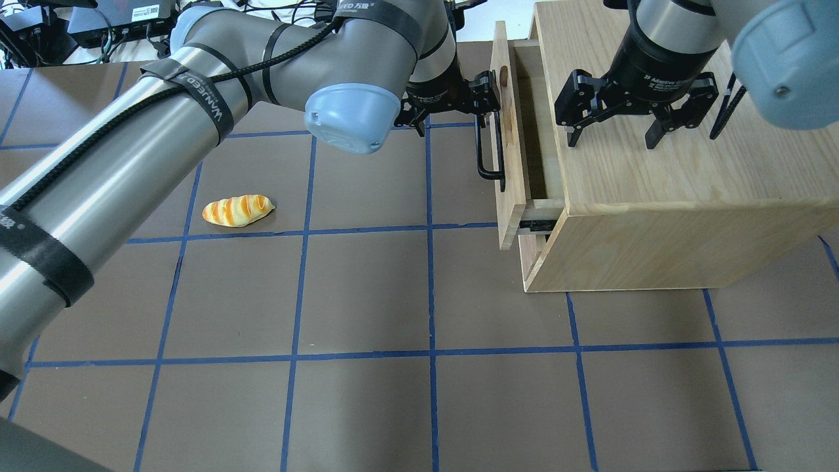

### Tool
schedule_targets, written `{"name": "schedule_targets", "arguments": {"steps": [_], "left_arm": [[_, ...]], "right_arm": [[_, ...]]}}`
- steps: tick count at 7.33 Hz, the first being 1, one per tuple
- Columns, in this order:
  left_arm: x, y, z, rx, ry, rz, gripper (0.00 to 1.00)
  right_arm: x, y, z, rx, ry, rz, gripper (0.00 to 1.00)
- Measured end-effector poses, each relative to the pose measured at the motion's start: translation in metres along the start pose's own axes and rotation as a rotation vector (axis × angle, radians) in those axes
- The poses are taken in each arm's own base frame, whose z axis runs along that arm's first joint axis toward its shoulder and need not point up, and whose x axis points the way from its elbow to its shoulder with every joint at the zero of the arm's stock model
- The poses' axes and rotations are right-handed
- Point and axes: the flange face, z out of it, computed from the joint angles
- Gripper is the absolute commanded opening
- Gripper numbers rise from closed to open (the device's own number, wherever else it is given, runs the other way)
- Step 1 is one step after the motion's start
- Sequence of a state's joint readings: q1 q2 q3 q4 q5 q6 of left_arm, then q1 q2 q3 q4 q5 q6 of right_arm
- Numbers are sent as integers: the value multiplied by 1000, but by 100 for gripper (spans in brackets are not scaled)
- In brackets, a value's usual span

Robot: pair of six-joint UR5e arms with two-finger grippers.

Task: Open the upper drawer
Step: 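Pull the drawer handle with the left gripper away from the cabinet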

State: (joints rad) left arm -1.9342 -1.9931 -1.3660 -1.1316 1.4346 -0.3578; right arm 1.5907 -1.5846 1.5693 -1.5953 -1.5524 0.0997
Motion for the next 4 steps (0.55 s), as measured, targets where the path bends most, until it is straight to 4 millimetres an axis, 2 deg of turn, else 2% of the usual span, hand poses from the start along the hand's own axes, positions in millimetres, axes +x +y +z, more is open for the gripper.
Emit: {"name": "schedule_targets", "arguments": {"steps": [2, 4], "left_arm": [[-20, -8, -6, -8, -12, 5, 100], [-25, -9, -5, -14, -17, 19, 100]], "right_arm": [[0, 0, 0, 0, 0, 0, 100], [0, 0, 0, 0, 0, 0, 100]]}}
